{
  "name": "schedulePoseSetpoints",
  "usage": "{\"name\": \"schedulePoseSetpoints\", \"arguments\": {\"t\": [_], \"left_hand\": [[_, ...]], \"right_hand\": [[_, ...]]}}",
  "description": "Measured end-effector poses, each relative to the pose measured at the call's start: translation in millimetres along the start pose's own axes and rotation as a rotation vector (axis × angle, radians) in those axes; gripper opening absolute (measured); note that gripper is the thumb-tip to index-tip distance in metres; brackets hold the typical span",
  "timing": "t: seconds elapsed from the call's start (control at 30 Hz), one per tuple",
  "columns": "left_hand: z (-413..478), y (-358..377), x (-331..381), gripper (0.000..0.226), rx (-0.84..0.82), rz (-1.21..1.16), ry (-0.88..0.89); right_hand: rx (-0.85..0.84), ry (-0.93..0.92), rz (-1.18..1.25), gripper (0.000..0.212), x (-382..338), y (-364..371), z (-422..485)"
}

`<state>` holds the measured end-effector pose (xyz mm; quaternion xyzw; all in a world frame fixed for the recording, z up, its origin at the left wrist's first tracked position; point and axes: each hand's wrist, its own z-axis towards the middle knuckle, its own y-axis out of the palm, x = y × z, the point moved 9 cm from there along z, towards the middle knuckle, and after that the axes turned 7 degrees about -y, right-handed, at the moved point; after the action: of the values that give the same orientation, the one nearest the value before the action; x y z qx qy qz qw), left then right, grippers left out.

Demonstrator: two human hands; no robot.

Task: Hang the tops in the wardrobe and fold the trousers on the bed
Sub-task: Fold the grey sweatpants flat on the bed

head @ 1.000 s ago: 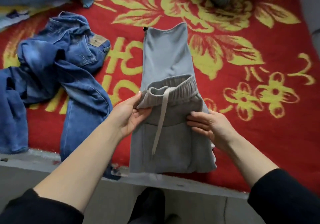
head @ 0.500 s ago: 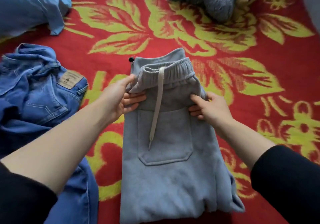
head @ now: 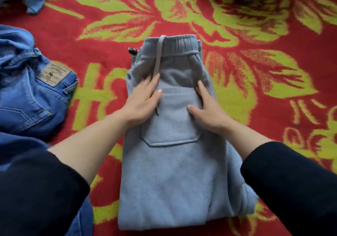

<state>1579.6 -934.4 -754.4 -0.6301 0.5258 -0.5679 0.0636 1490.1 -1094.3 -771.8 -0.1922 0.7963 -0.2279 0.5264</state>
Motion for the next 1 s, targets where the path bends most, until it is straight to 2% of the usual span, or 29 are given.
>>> {"name": "schedulePoseSetpoints", "arguments": {"t": [0.07, 0.23, 0.3, 0.4, 0.5, 0.57, 0.63, 0.7, 0.8, 0.87, 0.93, 1.0], "left_hand": [[-1, 8, -10, 0.068, 0.014, 0.141, -0.02], [-42, 13, 9, 0.058, 0.165, 0.338, -0.07], [-78, 27, 20, 0.06, 0.213, 0.357, -0.008], [-136, 66, 32, 0.06, 0.182, 0.39, 0.139], [-184, 98, 22, 0.059, 0.134, 0.495, 0.17], [-203, 100, 3, 0.058, 0.147, 0.523, 0.097], [-215, 91, -16, 0.06, 0.186, 0.514, -0.027], [-226, 83, -27, 0.065, 0.235, 0.44, -0.169], [-236, 81, -32, 0.071, 0.304, 0.296, -0.373], [-242, 78, -34, 0.072, 0.378, 0.178, -0.516], [-246, 74, -33, 0.068, 0.397, 0.048, -0.619], [-246, 71, -33, 0.061, 0.358, 0.004, -0.623]], "right_hand": [[-0.028, -0.058, -0.149, 0.082, -5, 0, 1], [-0.094, -0.14, -0.25, 0.076, -18, -3, -18], [-0.123, -0.218, -0.387, 0.073, -21, -3, -47], [-0.099, -0.401, -0.649, 0.066, -16, 2, -102], [-0.112, -0.5, -0.72, 0.065, 3, 10, -155], [-0.052, -0.437, -0.718, 0.066, 24, 0, -183], [0.067, -0.217, -0.603, 0.069, 50, -22, -204], [0.173, -0.05, -0.488, 0.063, 65, -34, -222], [0.234, 0.043, -0.422, 0.043, 64, -23, -235], [0.221, 0.171, -0.351, 0.031, 67, -7, -234], [0.202, 0.218, -0.233, 0.019, 68, 6, -231], [0.214, 0.163, -0.082, 0.025, 68, 5, -232]]}}
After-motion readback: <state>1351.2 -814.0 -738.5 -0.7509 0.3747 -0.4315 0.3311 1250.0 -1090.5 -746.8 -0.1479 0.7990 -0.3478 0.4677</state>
